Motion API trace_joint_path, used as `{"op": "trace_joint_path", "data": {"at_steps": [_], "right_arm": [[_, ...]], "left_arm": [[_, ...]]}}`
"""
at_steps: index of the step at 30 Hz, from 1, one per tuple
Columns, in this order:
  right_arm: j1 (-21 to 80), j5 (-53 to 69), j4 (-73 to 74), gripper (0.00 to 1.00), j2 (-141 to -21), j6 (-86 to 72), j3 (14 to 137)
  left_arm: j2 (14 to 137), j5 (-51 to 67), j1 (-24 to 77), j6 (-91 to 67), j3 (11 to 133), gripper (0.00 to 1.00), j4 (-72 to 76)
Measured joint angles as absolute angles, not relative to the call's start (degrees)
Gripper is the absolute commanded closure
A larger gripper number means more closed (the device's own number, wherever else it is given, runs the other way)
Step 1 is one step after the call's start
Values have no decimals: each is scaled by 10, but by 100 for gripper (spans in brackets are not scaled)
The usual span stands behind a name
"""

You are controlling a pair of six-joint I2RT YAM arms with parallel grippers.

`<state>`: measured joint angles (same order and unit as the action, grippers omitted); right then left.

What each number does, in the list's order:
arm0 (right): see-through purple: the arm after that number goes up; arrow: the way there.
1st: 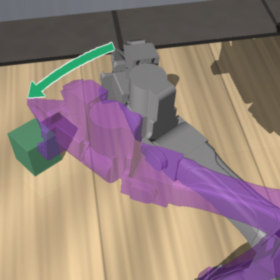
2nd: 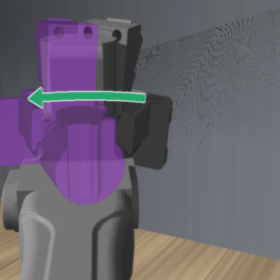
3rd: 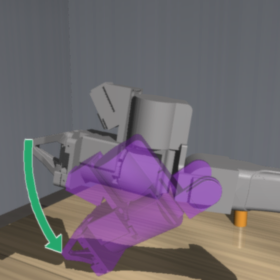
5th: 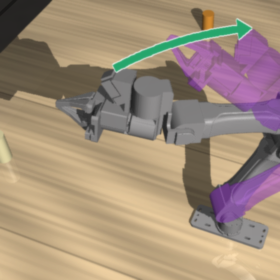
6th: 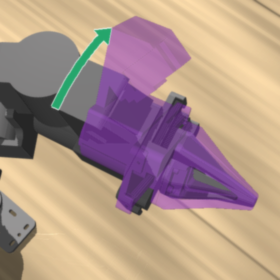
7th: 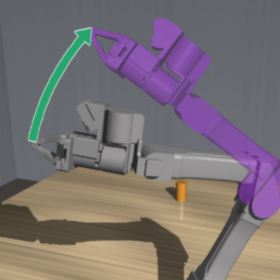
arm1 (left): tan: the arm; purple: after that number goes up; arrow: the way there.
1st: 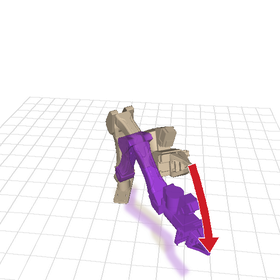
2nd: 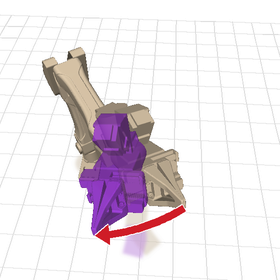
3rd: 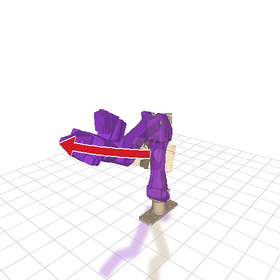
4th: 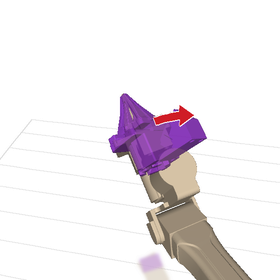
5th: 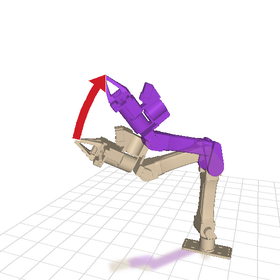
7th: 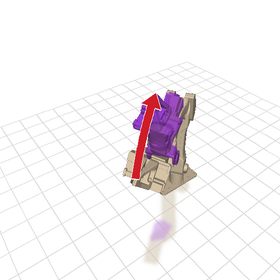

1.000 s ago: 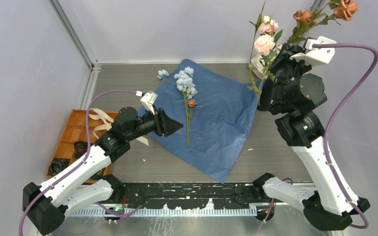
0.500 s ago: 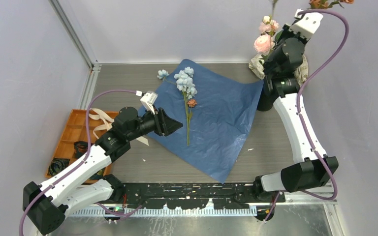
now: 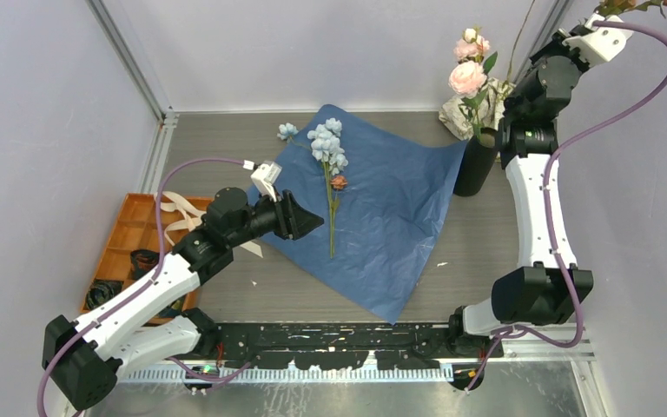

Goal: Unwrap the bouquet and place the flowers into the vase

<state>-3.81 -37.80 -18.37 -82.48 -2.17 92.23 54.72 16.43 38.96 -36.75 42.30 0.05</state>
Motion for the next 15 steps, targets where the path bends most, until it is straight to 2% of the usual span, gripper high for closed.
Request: {"op": "trace_joint_path", "data": {"at_steps": [15], "right_arm": [[-51,-338,-171,99,-835,-117,896]], "left_arm": [[550,151,390,-356,423,52,1]]}}
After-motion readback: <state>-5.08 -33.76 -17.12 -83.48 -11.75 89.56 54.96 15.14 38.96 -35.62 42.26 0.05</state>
